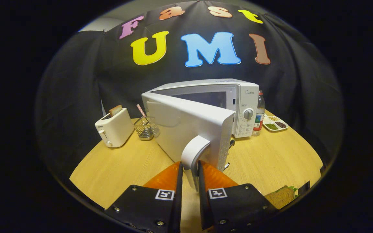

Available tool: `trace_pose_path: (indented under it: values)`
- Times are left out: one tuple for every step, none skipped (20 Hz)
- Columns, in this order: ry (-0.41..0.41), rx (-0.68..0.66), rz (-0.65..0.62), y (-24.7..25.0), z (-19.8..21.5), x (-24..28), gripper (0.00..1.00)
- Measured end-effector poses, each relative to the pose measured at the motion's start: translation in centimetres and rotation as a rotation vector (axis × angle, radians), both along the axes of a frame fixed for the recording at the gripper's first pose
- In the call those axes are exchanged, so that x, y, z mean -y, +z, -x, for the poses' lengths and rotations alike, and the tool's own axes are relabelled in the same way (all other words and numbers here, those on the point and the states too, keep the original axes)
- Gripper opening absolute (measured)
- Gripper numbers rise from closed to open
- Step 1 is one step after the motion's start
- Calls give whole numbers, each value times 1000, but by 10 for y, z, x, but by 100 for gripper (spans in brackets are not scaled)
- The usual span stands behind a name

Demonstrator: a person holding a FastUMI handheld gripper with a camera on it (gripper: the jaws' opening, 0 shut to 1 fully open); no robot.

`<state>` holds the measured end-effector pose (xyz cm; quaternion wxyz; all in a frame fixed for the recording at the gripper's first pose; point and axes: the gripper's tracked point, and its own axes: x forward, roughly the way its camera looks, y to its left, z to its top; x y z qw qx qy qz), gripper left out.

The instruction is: Open the microwave, put the food inside, and close the microwave door.

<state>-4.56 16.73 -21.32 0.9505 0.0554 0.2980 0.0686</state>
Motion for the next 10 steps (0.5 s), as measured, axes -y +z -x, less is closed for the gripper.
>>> trace_pose_path:
  values:
    - [5,0,-4,0,5,-7,24]
    - [14,-4,-5,-2,12,-15,24]
    - [21,-7,-2,-3,18,-22,24]
    - [30,-8,0,-3,22,-28,24]
    - [40,-7,3,-3,27,-35,24]
    - [52,-8,4,-2,32,-43,24]
    - [66,-7,4,-2,35,-51,24]
    - [86,-9,5,-2,41,-61,24]
    - [104,-9,5,-1,45,-69,24]
    - [128,-9,5,1,50,-79,24]
